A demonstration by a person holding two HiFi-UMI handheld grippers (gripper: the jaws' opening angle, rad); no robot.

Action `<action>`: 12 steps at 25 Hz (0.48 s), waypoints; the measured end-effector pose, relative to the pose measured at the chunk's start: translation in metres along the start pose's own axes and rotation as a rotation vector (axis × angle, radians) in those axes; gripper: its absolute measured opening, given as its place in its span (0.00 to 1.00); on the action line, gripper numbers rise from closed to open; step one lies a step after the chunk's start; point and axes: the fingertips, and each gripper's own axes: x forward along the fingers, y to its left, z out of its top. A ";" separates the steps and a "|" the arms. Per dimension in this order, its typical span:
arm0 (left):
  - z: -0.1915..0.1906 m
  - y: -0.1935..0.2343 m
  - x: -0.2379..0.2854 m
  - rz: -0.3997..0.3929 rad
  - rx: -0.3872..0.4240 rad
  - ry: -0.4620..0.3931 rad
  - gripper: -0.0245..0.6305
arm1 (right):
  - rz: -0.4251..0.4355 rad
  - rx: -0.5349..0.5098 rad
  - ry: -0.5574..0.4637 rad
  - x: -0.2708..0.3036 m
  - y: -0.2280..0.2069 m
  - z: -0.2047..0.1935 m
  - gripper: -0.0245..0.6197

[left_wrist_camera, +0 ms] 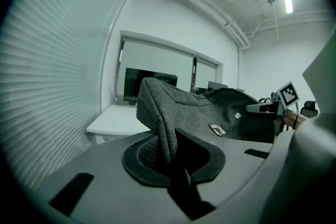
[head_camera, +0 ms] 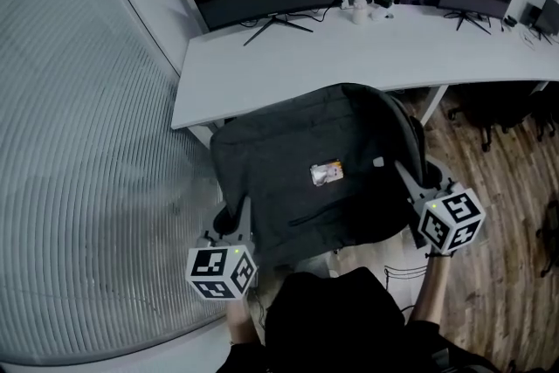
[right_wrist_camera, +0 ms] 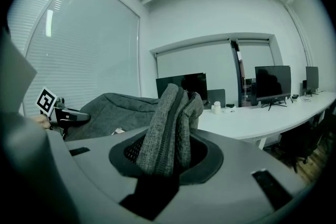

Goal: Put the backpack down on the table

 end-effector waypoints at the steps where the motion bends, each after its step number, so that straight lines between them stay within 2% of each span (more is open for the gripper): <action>1: -0.002 0.001 0.004 0.000 -0.001 0.001 0.10 | 0.001 0.001 0.002 0.004 -0.002 -0.002 0.20; 4: -0.002 0.008 0.025 -0.005 -0.006 0.009 0.10 | -0.001 0.007 0.011 0.022 -0.012 -0.003 0.20; 8: 0.021 0.027 0.082 -0.025 -0.007 0.023 0.10 | -0.020 0.022 0.024 0.071 -0.040 0.013 0.20; 12: 0.028 0.032 0.104 -0.050 -0.005 0.025 0.10 | -0.047 0.030 0.024 0.082 -0.049 0.018 0.20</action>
